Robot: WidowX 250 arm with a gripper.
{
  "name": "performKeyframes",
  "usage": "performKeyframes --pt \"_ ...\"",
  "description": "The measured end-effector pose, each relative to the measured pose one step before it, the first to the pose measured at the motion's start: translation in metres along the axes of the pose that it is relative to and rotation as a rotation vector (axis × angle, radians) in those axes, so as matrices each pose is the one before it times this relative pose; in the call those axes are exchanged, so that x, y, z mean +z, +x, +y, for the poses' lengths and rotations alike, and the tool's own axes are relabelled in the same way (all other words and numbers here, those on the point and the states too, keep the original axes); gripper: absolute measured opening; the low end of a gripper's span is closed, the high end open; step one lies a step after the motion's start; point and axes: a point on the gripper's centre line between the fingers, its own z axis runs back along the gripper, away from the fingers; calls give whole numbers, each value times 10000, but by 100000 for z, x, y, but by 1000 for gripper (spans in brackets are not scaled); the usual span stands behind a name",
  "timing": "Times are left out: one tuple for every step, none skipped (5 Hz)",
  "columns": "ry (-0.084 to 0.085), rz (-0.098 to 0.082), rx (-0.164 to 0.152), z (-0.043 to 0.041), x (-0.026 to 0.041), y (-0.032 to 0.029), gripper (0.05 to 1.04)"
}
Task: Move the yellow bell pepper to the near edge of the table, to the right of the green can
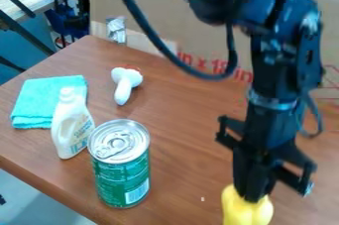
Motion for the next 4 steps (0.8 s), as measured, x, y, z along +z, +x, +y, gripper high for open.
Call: performKeyframes --pt "16 -246 -472 11 -305 881 121" --pt "290 -87 -312 506 -266 826 121" --pt "332 -48 -447 -126 -44 161 121" --pt "217 -138 0 -292 519 -21 158"
